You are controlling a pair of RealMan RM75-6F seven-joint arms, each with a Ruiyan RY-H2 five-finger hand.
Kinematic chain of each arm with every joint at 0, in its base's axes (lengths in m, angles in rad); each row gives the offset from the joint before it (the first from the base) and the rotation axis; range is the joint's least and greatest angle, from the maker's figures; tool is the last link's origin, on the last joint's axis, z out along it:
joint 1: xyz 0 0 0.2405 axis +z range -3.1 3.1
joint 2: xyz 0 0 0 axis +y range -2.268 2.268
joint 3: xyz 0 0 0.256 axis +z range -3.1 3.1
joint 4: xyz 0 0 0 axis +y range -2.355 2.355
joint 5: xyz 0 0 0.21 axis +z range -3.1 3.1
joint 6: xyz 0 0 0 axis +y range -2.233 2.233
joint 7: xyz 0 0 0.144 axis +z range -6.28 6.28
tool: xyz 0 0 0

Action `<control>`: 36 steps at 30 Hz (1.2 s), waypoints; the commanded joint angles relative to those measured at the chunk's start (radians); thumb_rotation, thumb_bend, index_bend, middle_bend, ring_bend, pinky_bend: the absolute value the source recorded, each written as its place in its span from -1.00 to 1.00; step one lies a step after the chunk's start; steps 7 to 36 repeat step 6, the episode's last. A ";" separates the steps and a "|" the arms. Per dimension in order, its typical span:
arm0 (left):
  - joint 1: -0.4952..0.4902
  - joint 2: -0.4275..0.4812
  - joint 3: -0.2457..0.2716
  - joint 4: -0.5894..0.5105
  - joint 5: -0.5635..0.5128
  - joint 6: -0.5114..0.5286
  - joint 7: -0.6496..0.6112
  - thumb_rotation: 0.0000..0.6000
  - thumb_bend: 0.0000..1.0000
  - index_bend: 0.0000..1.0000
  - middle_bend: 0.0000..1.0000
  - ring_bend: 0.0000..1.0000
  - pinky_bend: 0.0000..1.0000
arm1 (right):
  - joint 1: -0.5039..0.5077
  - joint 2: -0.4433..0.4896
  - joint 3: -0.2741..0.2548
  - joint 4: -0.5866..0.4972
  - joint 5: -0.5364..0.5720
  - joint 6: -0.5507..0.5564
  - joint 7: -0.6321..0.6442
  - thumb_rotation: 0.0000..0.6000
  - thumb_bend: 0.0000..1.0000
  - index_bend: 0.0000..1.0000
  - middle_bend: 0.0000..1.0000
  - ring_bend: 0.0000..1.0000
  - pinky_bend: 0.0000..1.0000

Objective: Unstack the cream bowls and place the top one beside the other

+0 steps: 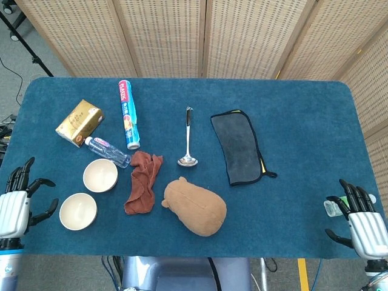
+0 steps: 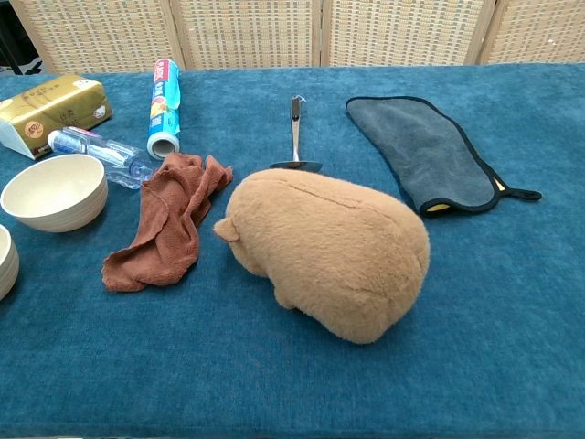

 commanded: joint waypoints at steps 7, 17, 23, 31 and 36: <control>0.034 -0.139 -0.040 0.104 0.013 0.068 -0.085 1.00 -0.43 -0.10 -1.00 -0.86 -1.00 | 0.008 -0.009 0.004 0.007 0.015 -0.018 -0.011 1.00 -0.75 -0.47 -1.00 -1.00 -0.90; 0.034 -0.139 -0.040 0.104 0.013 0.068 -0.085 1.00 -0.43 -0.10 -1.00 -0.86 -1.00 | 0.008 -0.009 0.004 0.007 0.015 -0.018 -0.011 1.00 -0.75 -0.47 -1.00 -1.00 -0.90; 0.034 -0.139 -0.040 0.104 0.013 0.068 -0.085 1.00 -0.43 -0.10 -1.00 -0.86 -1.00 | 0.008 -0.009 0.004 0.007 0.015 -0.018 -0.011 1.00 -0.75 -0.47 -1.00 -1.00 -0.90; 0.034 -0.139 -0.040 0.104 0.013 0.068 -0.085 1.00 -0.43 -0.10 -1.00 -0.86 -1.00 | 0.008 -0.009 0.004 0.007 0.015 -0.018 -0.011 1.00 -0.75 -0.47 -1.00 -1.00 -0.90; 0.034 -0.139 -0.040 0.104 0.013 0.068 -0.085 1.00 -0.43 -0.10 -1.00 -0.86 -1.00 | 0.008 -0.009 0.004 0.007 0.015 -0.018 -0.011 1.00 -0.75 -0.47 -1.00 -1.00 -0.90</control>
